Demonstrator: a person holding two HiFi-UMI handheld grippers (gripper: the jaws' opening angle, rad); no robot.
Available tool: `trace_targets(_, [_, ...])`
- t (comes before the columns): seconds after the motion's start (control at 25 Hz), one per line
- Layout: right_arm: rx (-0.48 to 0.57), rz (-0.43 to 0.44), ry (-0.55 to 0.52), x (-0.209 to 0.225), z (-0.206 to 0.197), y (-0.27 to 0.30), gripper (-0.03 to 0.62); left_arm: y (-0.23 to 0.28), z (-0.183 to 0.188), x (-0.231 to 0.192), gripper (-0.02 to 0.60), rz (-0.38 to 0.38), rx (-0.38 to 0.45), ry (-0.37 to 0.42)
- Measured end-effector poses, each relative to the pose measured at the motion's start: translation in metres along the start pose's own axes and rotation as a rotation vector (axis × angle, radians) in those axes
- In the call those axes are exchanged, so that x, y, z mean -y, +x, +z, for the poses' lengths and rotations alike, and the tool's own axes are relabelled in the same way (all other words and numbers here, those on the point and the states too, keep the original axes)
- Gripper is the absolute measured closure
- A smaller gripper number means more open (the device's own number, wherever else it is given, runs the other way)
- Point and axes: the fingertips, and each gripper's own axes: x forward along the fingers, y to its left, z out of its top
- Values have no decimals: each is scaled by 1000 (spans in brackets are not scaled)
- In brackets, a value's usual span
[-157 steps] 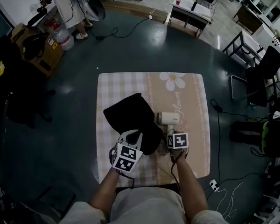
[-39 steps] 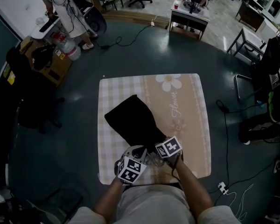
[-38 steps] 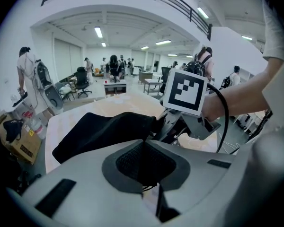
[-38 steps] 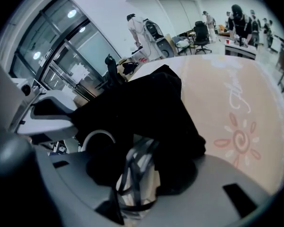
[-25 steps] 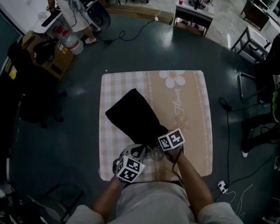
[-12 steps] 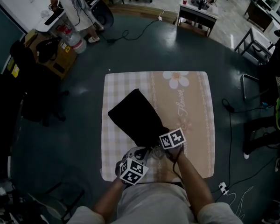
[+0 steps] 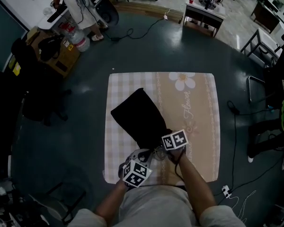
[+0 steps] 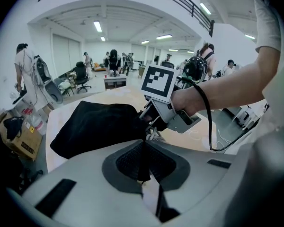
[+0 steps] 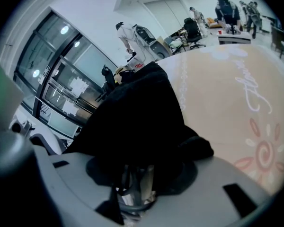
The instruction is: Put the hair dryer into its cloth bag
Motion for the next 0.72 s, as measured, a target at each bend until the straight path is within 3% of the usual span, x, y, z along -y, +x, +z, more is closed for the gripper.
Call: trace_targets(0.72, [16, -78, 31, 9, 10, 13, 404, 7, -5, -10, 566, 5, 8, -62])
